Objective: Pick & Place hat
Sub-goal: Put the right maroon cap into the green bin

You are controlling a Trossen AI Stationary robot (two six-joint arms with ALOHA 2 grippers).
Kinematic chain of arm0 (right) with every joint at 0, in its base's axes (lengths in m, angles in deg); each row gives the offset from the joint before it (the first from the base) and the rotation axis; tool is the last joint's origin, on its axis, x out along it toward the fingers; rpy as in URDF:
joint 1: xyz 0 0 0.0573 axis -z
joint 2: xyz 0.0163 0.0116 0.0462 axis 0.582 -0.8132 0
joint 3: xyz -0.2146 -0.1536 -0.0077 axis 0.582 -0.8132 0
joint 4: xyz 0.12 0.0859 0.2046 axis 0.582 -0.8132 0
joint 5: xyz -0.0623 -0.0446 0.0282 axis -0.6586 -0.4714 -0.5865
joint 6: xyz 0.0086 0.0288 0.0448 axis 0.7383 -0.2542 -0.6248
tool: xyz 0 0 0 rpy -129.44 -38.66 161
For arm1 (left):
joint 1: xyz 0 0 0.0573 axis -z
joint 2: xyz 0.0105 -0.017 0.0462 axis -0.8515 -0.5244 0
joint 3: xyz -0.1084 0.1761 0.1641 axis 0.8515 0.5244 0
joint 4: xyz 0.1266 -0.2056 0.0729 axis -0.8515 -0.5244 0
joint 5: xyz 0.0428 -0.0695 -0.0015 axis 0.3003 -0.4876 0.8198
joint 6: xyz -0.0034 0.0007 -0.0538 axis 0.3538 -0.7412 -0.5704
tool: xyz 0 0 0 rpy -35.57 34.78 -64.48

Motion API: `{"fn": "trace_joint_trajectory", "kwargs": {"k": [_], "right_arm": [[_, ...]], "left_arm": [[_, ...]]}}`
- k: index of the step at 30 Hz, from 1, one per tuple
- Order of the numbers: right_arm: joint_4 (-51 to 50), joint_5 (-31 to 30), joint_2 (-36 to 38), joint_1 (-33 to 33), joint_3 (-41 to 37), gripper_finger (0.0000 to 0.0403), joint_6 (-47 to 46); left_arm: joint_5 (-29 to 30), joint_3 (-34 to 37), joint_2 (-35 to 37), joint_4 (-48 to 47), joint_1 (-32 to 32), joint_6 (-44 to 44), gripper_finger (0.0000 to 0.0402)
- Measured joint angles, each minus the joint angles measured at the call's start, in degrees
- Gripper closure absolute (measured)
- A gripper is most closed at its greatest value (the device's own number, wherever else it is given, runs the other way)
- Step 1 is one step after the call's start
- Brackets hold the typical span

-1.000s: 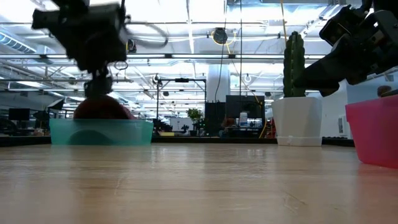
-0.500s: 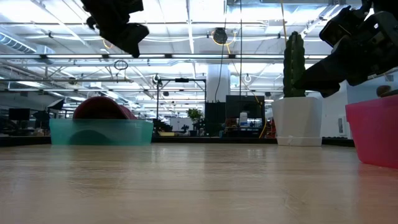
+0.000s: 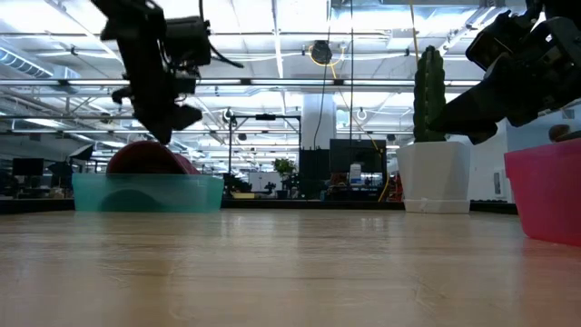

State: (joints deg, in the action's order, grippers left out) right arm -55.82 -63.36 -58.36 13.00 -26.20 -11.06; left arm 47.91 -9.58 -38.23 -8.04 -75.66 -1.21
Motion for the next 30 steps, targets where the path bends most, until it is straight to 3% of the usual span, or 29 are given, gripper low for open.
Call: {"fn": "trace_joint_trajectory", "kwargs": {"k": [4, 13, 20, 30], "right_arm": [[0.0, -0.1, 0.0, 0.0, 0.0, 0.0238, 0.5], [0.9, -2.2, 0.0, 0.0, -1.6, 0.0238, 1.2], [6.9, -4.9, 0.0, 0.1, -4.5, 0.0238, 0.4], [9.2, -4.7, 0.0, 0.1, -5.0, 0.0238, 0.6]], "left_arm": [[-5.5, 4.6, 0.0, 8.3, -4.2, 5.3, 0.0397], [-6.6, 13.4, 0.0, 16.5, -10.6, 7.8, 0.0376], [-5.9, 15.8, 0.0, 21.2, -11.4, 10.4, 0.0398], [-5.4, 18.6, 0.0, 26.3, -12.1, 10.7, 0.0374]]}}
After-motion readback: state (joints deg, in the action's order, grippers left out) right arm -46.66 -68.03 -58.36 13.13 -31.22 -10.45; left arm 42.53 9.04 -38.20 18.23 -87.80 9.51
